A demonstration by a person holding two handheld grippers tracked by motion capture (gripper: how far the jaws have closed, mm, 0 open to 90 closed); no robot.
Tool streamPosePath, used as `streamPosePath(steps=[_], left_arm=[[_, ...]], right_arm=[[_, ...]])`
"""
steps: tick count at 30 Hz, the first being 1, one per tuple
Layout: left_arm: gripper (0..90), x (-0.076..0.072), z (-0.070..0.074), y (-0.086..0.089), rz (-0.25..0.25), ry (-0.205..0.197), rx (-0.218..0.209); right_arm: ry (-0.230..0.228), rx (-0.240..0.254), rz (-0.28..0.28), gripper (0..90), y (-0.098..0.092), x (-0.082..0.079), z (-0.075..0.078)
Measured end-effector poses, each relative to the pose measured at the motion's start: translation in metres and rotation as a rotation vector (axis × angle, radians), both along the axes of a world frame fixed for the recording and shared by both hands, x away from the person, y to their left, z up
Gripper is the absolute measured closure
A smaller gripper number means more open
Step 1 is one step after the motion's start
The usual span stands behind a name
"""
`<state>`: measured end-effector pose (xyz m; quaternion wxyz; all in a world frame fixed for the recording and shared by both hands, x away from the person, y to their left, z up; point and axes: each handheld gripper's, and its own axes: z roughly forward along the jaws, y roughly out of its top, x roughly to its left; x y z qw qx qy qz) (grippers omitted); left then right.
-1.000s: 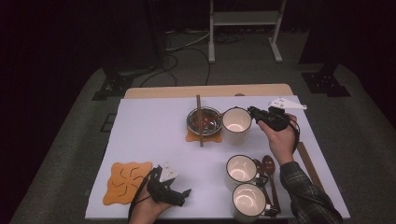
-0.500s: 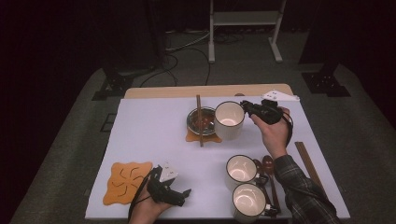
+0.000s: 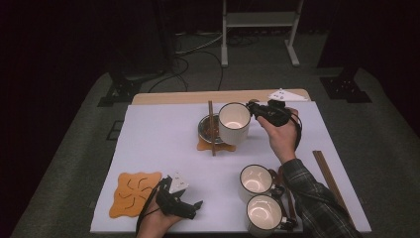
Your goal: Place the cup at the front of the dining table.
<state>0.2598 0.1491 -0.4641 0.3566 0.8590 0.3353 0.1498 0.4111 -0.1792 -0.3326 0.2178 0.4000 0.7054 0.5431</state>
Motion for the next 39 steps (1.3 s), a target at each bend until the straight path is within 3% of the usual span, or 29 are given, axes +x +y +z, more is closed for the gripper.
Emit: streamPosePath(steps=[20, 39], left_arm=[[0.4, 0.000, 0.000, 0.000, 0.003, 0.001, -0.002], [0.4, 0.000, 0.000, 0.000, 0.001, 0.003, -0.003]], right_arm=[[0.016, 0.002, 0.042, 82.0, 0.041, 0.012, 0.014], [0.039, 0.003, 0.084, 82.1, 0.081, 0.022, 0.011]])
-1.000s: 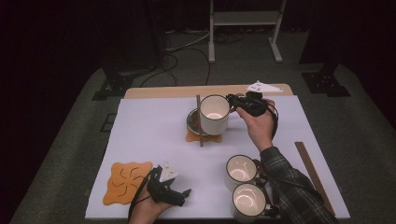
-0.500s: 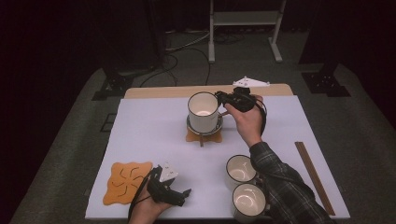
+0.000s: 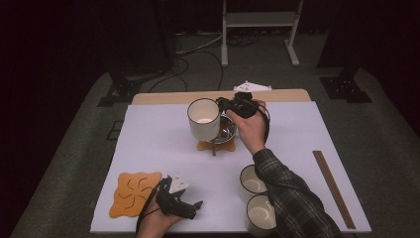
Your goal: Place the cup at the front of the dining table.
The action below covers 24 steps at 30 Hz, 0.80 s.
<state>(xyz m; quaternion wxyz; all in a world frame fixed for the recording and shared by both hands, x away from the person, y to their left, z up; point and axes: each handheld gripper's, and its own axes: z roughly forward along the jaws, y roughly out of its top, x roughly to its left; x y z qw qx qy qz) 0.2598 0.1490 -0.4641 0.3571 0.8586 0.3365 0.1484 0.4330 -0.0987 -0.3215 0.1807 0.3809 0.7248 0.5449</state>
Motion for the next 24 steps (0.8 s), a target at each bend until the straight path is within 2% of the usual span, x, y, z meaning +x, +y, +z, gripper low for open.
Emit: streamPosePath(steps=[24], left_arm=[[0.4, 0.000, 0.000, 0.000, 0.002, -0.004, -0.001]], right_arm=[[0.028, -0.039, 0.036, 82.1, 0.039, 0.011, -0.023]])
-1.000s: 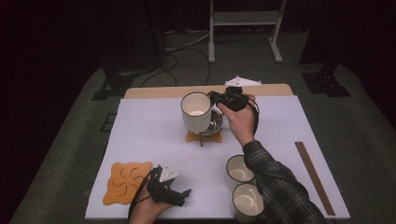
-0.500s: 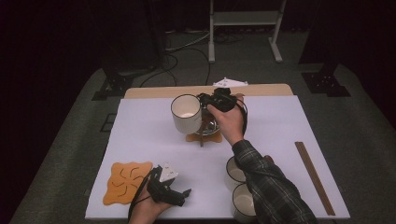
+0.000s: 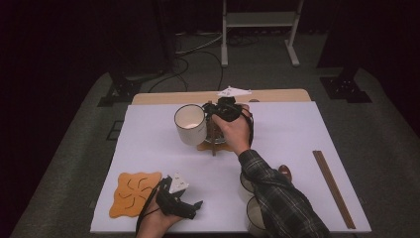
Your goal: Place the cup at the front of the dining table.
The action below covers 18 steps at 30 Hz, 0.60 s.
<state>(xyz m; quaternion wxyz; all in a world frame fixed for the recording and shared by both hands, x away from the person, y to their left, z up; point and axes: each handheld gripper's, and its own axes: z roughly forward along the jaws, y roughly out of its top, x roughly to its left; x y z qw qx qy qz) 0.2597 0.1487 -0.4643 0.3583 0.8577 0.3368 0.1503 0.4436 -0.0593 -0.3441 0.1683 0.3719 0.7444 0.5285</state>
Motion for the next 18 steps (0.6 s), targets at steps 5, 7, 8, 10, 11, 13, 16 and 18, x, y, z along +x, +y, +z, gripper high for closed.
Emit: streamPosePath(steps=[5, 7, 8, 10, 11, 13, 16, 18], left_arm=[[0.4, 0.000, 0.000, 0.000, 0.000, 0.000, 0.000], [0.4, 0.000, 0.000, 0.000, 0.000, 0.000, 0.000], [0.4, 0.000, 0.000, 0.000, 0.001, 0.000, 0.000], [0.4, 0.000, 0.000, 0.000, 0.003, -0.001, 0.001], [0.4, 0.000, 0.000, 0.000, 0.002, -0.001, -0.001], [0.4, 0.000, 0.000, 0.000, 0.002, -0.001, -0.002], [0.4, 0.000, 0.000, 0.000, 0.002, -0.001, -0.003], [0.4, 0.000, 0.000, 0.000, 0.001, 0.000, -0.003]], right_arm=[[-0.002, -0.020, 0.015, 82.1, 0.009, 0.000, -0.007], [0.003, -0.020, 0.022, 82.1, 0.012, 0.001, -0.009], [0.002, -0.022, 0.028, 82.2, 0.013, 0.001, -0.010], [0.006, -0.027, 0.038, 82.2, 0.017, 0.001, -0.013], [0.006, -0.032, 0.043, 82.2, 0.019, 0.001, -0.014], [0.006, -0.043, 0.052, 82.1, 0.024, 0.001, -0.016], [0.004, -0.055, 0.063, 82.2, 0.029, 0.001, -0.019], [0.005, -0.062, 0.070, 82.2, 0.033, 0.001, -0.021]])
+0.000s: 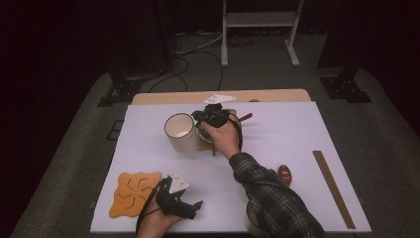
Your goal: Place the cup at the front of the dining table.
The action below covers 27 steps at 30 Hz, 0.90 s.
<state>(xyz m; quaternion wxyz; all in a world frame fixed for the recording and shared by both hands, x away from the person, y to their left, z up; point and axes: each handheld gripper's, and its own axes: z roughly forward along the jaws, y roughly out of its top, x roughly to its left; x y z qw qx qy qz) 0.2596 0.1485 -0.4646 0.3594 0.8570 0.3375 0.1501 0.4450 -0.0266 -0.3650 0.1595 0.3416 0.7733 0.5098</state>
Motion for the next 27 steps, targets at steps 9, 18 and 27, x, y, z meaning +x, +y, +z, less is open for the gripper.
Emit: streamPosePath(steps=[9, 18, 27], left_arm=[[0.4, 0.000, 0.000, 0.000, 0.001, 0.000, 0.002], [0.4, 0.000, 0.000, 0.000, -0.002, 0.000, 0.004], [0.4, 0.000, 0.000, 0.000, -0.002, 0.000, 0.004]], right_arm=[[0.010, -0.015, 0.012, 82.5, 0.008, 0.001, -0.007], [0.012, -0.042, 0.031, 82.9, 0.014, -0.001, -0.012], [0.007, -0.081, 0.051, 82.8, 0.020, -0.002, -0.015]])
